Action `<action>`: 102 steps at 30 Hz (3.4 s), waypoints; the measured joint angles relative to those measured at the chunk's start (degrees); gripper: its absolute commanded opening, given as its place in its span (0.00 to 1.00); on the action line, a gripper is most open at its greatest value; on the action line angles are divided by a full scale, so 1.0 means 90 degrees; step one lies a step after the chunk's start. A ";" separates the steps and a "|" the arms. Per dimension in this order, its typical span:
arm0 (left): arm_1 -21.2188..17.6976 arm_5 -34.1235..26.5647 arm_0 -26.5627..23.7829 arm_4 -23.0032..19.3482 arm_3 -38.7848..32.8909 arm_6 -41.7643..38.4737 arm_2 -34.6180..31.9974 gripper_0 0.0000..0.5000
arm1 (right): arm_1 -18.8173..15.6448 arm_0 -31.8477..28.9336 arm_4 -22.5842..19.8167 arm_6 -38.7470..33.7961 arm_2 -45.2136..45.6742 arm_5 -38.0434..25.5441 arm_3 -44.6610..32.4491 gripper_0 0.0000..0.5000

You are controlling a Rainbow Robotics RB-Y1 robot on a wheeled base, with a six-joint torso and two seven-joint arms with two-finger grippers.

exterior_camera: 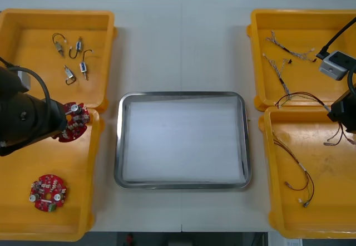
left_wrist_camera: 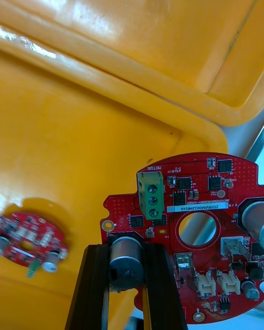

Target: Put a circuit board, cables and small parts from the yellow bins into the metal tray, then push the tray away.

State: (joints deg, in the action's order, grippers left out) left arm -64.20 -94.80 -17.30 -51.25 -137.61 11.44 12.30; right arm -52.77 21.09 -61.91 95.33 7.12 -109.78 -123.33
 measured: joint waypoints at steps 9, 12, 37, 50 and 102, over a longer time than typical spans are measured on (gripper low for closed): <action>0.0800 -0.0186 -0.0526 0.0725 -0.0051 -0.0337 0.0948 0.00 | 0.0000 0.0001 0.0001 0.0000 0.0000 0.0000 0.0000 0.00; 0.1055 -0.0228 -0.0651 0.1140 -0.0066 -0.0342 0.1359 0.00 | 0.0001 0.0001 0.0001 0.0000 0.0000 0.0000 0.0000 0.00; 0.2483 -0.0515 -0.1020 0.3249 0.0442 -0.0432 0.3447 0.00 | 0.0001 0.0003 0.0001 0.0000 -0.0001 -0.0001 -0.0001 0.00; 0.2722 0.0018 -0.1095 0.3506 0.1153 -0.0458 0.3940 0.00 | 0.0001 0.0003 0.0001 0.0000 -0.0001 -0.0001 -0.0001 0.00; 0.1946 -0.0611 -0.2205 0.1245 0.0245 -0.0626 0.3158 1.00 | 0.0001 0.0005 0.0002 0.0000 -0.0001 -0.0001 -0.0001 0.00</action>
State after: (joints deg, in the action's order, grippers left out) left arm -46.68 -100.30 -37.15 -40.05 -135.40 5.81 40.72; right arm -52.76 21.13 -61.89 95.33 7.11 -109.79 -123.34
